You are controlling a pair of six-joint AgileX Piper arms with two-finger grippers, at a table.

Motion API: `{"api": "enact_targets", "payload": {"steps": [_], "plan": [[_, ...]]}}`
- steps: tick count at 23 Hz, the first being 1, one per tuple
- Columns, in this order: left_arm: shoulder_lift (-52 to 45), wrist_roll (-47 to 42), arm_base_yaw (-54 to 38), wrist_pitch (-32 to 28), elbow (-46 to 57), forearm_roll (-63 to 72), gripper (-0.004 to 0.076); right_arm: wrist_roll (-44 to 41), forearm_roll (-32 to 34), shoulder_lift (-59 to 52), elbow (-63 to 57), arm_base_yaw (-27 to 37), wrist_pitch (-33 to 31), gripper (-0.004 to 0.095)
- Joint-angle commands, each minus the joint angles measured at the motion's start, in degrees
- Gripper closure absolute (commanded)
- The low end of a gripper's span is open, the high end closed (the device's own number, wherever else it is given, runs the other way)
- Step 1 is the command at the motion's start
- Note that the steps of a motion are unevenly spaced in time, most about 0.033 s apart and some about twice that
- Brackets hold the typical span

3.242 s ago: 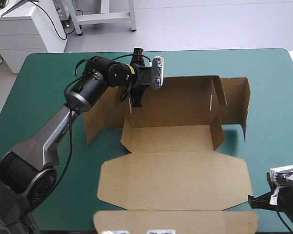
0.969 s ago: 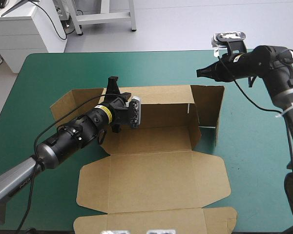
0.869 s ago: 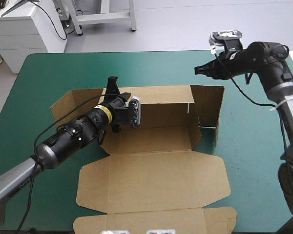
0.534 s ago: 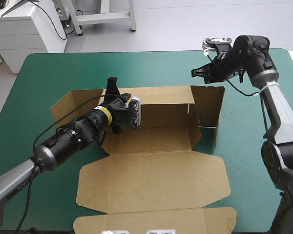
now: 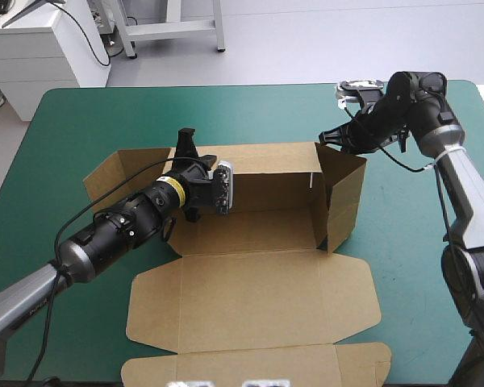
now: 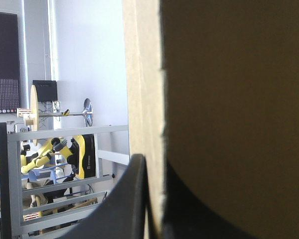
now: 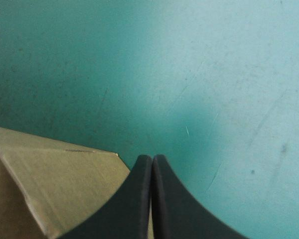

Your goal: Fold the box

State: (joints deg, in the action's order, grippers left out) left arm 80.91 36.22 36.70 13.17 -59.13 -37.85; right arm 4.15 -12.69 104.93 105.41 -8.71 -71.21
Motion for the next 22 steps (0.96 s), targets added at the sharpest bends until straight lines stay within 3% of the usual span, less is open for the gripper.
{"api": "enact_targets", "payload": {"steps": [1,5,10,19,22], "plan": [[-0.79,-1.03,0.35,4.82,-0.15,0.05,0.0731,3.36,-2.95,-6.3,-3.12,0.28,-0.16,0.0923],[-0.79,-1.53,0.35,5.06,-0.15,0.07,0.0731,5.83,-5.84,-9.54,-7.19,0.28,0.11,0.0923],[-0.79,-3.51,0.35,5.06,-0.15,-0.06,0.0731,11.57,-12.17,-15.7,-15.87,0.28,7.03,0.0923],[-0.79,-3.51,0.35,6.16,-0.15,-0.06,0.0731,30.2,-23.81,-26.75,-41.7,0.28,30.99,0.0923],[-0.79,-3.51,0.35,5.88,-0.15,-0.06,0.0731,39.61,-30.39,-30.61,-49.58,0.28,37.31,0.0923]]}}
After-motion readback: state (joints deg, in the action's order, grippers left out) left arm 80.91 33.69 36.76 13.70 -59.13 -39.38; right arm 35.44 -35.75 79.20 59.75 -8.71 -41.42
